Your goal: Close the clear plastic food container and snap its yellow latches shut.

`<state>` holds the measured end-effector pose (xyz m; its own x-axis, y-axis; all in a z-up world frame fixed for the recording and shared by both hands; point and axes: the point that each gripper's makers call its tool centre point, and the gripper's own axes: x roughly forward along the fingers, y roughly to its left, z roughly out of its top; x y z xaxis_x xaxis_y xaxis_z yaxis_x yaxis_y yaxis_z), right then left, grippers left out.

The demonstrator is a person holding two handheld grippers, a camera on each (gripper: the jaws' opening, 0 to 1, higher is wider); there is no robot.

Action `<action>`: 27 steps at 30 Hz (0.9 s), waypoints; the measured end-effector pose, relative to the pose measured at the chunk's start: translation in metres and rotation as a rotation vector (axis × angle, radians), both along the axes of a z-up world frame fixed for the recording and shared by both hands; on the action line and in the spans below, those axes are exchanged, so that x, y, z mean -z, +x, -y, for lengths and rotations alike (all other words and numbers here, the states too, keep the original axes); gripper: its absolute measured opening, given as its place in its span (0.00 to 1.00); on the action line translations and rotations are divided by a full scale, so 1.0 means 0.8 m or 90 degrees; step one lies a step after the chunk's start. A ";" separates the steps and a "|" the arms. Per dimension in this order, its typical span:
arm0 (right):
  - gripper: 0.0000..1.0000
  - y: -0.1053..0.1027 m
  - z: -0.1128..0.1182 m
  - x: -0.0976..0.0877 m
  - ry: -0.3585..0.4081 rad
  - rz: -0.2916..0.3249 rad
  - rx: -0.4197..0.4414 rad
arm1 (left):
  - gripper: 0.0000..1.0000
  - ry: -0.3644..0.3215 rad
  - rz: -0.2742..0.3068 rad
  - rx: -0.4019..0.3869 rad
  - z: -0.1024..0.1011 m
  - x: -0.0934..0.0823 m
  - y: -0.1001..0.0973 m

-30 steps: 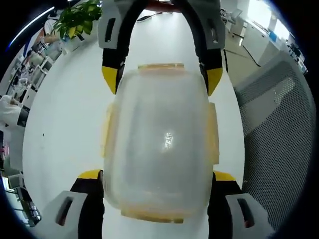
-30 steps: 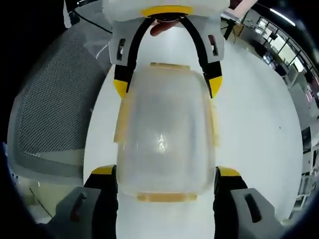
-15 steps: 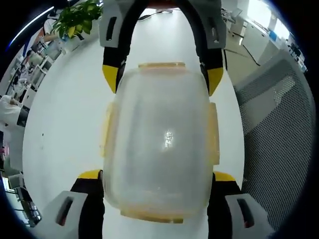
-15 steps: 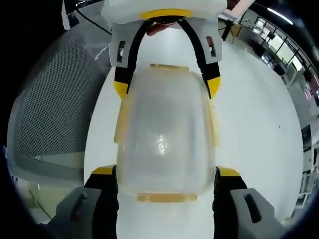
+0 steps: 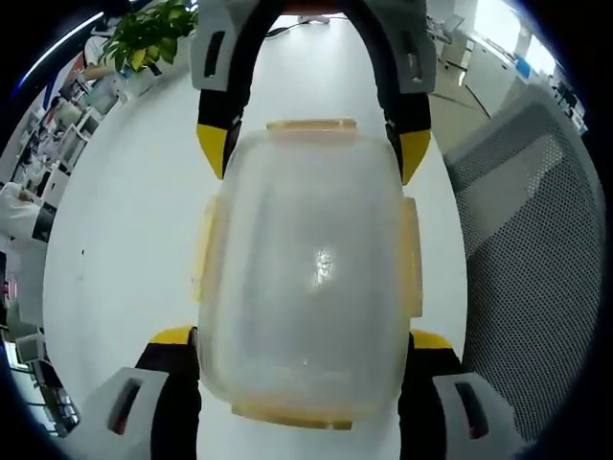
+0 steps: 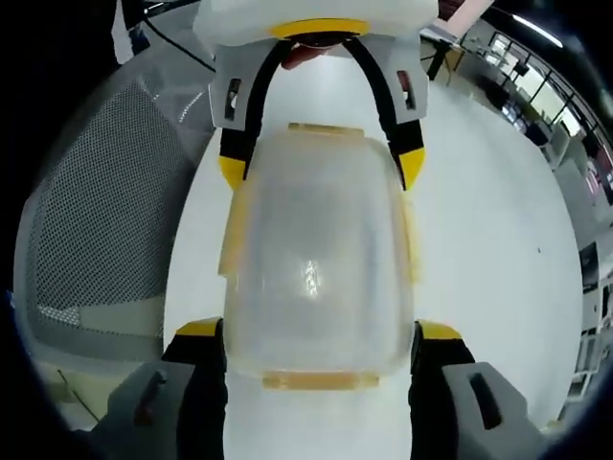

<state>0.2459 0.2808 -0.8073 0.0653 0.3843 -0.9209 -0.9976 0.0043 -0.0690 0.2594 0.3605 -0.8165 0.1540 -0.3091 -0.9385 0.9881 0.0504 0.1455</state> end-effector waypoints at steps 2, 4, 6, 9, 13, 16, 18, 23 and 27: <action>0.76 0.000 -0.003 0.000 -0.001 0.000 -0.001 | 0.84 0.000 0.000 -0.001 -0.004 0.000 0.000; 0.76 0.001 -0.009 0.000 0.003 0.000 -0.002 | 0.84 0.001 0.000 -0.003 -0.010 0.001 0.001; 0.76 0.002 -0.014 -0.001 0.003 -0.001 -0.003 | 0.84 0.000 0.000 -0.004 -0.015 0.001 0.002; 0.76 0.005 -0.023 0.000 0.000 0.000 -0.006 | 0.84 -0.001 0.000 -0.006 -0.022 0.001 0.005; 0.76 0.010 -0.031 0.000 -0.002 0.000 -0.008 | 0.84 -0.003 -0.001 -0.010 -0.032 0.001 0.009; 0.76 0.014 -0.038 0.000 -0.006 0.000 -0.010 | 0.84 -0.003 -0.001 -0.013 -0.039 0.001 0.012; 0.76 0.017 -0.044 0.000 -0.007 0.000 -0.011 | 0.84 -0.002 -0.001 -0.014 -0.045 0.001 0.015; 0.76 0.024 -0.052 0.001 -0.009 -0.001 -0.013 | 0.84 -0.002 -0.002 -0.015 -0.054 0.001 0.022; 0.76 0.031 -0.059 0.001 -0.009 -0.001 -0.016 | 0.84 0.001 -0.001 -0.019 -0.060 0.001 0.028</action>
<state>0.2705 0.3278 -0.8078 0.0537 0.3731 -0.9262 -0.9975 -0.0220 -0.0667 0.2816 0.4087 -0.8172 0.1612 -0.3025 -0.9394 0.9864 0.0797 0.1436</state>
